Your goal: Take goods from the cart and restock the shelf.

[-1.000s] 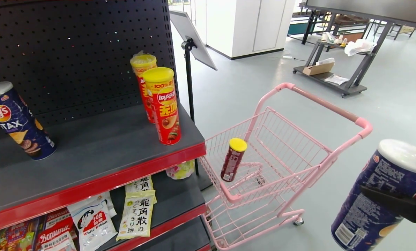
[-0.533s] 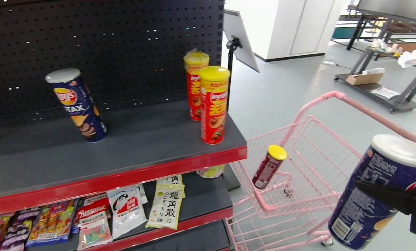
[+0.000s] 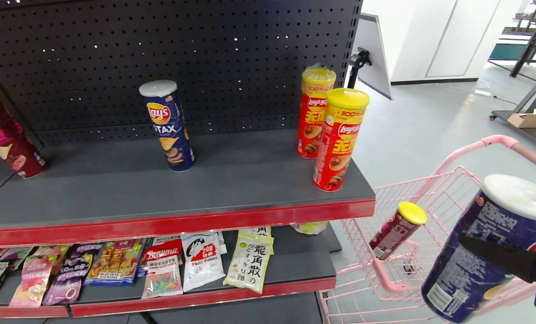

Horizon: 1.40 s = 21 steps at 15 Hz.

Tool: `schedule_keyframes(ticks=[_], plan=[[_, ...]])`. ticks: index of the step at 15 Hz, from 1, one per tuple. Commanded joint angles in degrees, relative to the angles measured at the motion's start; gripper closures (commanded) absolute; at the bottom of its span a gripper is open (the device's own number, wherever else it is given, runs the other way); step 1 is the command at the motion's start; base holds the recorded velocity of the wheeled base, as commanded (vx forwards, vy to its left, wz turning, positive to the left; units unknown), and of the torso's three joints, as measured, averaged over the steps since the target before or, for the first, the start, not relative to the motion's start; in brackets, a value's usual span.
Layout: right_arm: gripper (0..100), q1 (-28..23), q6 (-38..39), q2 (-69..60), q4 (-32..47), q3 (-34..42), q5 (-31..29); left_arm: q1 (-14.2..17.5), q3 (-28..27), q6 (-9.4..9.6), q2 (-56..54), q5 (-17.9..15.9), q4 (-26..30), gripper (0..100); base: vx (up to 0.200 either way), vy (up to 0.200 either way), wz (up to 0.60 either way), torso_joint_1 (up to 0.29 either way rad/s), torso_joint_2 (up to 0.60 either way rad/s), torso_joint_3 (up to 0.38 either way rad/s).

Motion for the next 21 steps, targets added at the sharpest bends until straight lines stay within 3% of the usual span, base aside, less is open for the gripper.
schedule_keyframes(ticks=[1, 6, 11, 18, 21], plan=[[100, 0.8, 0.0, -2.2, 0.1, 0.6, 2.3, 0.0, 0.1, -0.01, 0.0, 0.0, 0.0, 0, 0.0, 0.2, 0.0, 0.007, 0.0, 0.002], [100, 1.0, -3.7, -2.5, -2.2, 1.0, 2.7, 0.0, 0.0, -0.01, 0.0, 0.1, 0.0, 0, 0.0, 0.2, 0.0, 0.001, 0.0, 0.003], [100, 1.0, -3.7, -3.6, -2.2, 2.0, 16.1, 0.0, 0.0, -0.01, 0.0, 0.0, 0.0, 0, 0.0, 0.2, 0.0, 0.001, 0.0, 0.004], [100, 1.0, -3.9, -3.7, -2.2, 2.5, 16.1, 0.0, 0.0, -0.01, 0.0, 0.1, 0.0, 0, 0.0, 0.2, 0.0, 0.002, 0.0, 0.004], [100, 1.0, -3.9, -3.5, -2.2, 2.6, 16.1, 0.0, 0.0, -0.09, 0.0, 0.1, 0.0, 0, 0.0, 0.0, 0.0, 0.0, 0.0, 0.0]])
